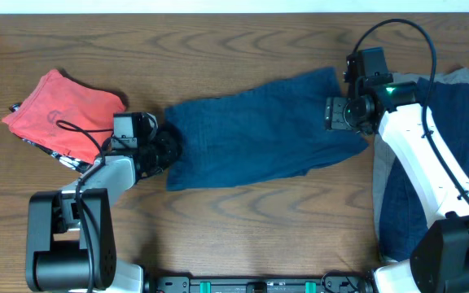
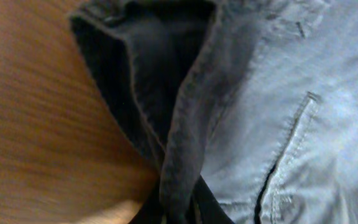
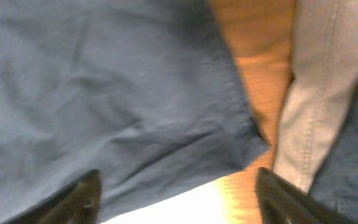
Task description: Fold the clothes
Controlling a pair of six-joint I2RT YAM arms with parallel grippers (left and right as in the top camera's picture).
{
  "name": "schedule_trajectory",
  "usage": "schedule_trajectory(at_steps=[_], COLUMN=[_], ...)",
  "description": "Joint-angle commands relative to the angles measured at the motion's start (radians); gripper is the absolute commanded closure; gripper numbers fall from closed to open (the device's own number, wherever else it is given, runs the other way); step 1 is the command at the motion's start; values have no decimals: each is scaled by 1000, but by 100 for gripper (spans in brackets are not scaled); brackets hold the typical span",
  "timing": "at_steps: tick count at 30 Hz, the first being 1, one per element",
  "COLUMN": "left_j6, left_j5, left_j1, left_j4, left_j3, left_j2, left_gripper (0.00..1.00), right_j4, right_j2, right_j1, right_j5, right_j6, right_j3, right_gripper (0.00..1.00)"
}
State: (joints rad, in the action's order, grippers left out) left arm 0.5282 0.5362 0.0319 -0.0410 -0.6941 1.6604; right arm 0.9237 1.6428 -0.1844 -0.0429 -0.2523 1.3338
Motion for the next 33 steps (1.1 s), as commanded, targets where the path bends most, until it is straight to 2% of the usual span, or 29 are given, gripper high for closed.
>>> schedule_trajectory(at_steps=[1, 2, 3, 4, 10, 13, 19, 22, 25, 29, 33], left_j6=[8, 8, 8, 8, 8, 8, 35, 72, 110, 114, 114], left_j5=[146, 158, 170, 172, 172, 171, 171, 172, 172, 171, 171], left_j1=[19, 23, 27, 29, 29, 29, 29, 29, 29, 29, 29], left_j4=[-16, -37, -74, -123, -345, -402, -414, -415, -414, -387, -362], left_j3=[0, -7, -19, -36, -136, -169, -233, -261, -262, -262, -261], left_j2=[-63, -89, -122, -160, -356, -436, -507, -506, -505, -505, -505], left_gripper=[94, 94, 94, 94, 94, 94, 94, 94, 94, 94, 94], right_j4=[-12, -16, -16, -16, -64, -127, -252, -366, -477, -524, -459], right_j2=[5, 11, 19, 30, 134, 211, 391, 461, 498, 489, 426], right_j1=[6, 3, -2, -11, -120, -203, -401, -505, -590, -631, -590], right_j5=[139, 174, 209, 233, 335, 391, 489, 554, 532, 452, 358], right_j6=[83, 95, 110, 113, 113, 112, 45, 6, -25, -32, -32], right_j3=[7, 7, 7, 7, 3, 3, 3, 3, 3, 13, 37], right_gripper=[71, 92, 98, 99, 99, 99, 99, 99, 98, 94, 88])
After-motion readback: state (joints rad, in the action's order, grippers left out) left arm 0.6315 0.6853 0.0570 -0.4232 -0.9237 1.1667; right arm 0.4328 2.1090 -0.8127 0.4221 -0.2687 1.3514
